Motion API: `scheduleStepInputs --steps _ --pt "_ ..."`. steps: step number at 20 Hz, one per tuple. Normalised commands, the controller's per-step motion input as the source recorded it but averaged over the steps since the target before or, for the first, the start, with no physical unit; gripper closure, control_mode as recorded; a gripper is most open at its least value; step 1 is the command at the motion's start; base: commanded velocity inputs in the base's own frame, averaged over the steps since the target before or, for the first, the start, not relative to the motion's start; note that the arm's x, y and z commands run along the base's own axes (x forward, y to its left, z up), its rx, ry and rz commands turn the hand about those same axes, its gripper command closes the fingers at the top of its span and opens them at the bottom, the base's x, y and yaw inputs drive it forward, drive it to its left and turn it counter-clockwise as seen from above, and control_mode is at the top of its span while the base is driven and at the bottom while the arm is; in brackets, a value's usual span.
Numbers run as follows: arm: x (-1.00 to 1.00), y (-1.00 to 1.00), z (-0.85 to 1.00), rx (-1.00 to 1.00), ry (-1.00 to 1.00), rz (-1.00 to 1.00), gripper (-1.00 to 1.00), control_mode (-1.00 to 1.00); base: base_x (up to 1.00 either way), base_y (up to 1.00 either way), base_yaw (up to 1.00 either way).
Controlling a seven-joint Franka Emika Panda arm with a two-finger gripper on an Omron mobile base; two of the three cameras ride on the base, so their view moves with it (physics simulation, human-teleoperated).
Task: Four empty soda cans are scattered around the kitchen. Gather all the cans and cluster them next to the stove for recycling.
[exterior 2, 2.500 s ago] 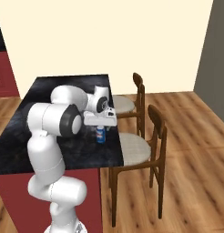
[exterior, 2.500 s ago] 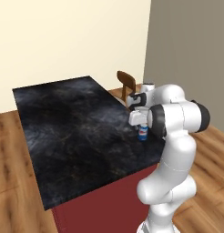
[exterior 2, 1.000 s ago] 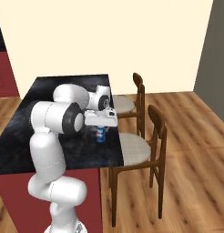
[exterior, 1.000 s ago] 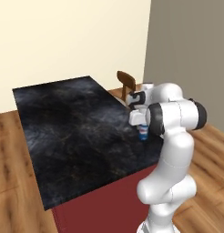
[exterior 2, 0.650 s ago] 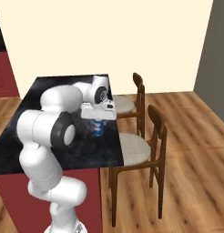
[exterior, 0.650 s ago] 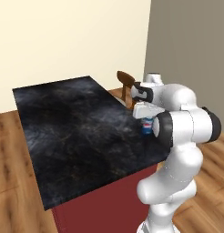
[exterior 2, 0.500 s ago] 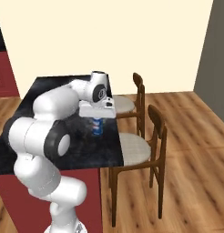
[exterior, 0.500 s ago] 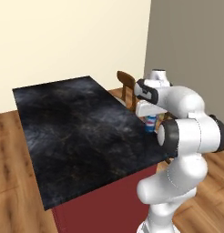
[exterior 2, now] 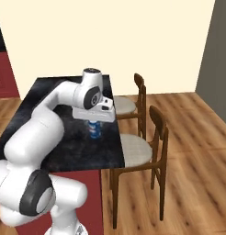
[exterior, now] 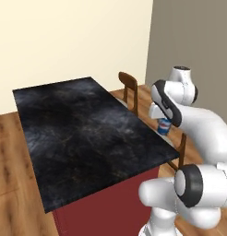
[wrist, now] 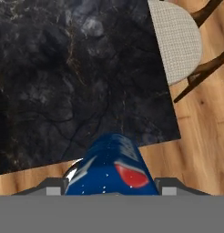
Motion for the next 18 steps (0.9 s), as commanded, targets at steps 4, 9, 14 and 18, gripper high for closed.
scheduleStepInputs --steps 4,9,14,18 --pt "-0.57 0.00 0.34 0.00 -0.03 -0.12 1.00 -1.00 0.00 0.00 0.00" --pt "-0.54 0.00 0.26 0.00 -0.07 -0.10 1.00 -1.00 0.00 0.00 0.00" --pt "-0.46 0.00 0.13 -0.02 -0.05 -0.10 1.00 -1.00 0.00 0.00 0.00" --pt "-0.41 0.00 0.00 -0.03 -0.04 -0.11 1.00 -1.00 0.00 0.00 0.00"
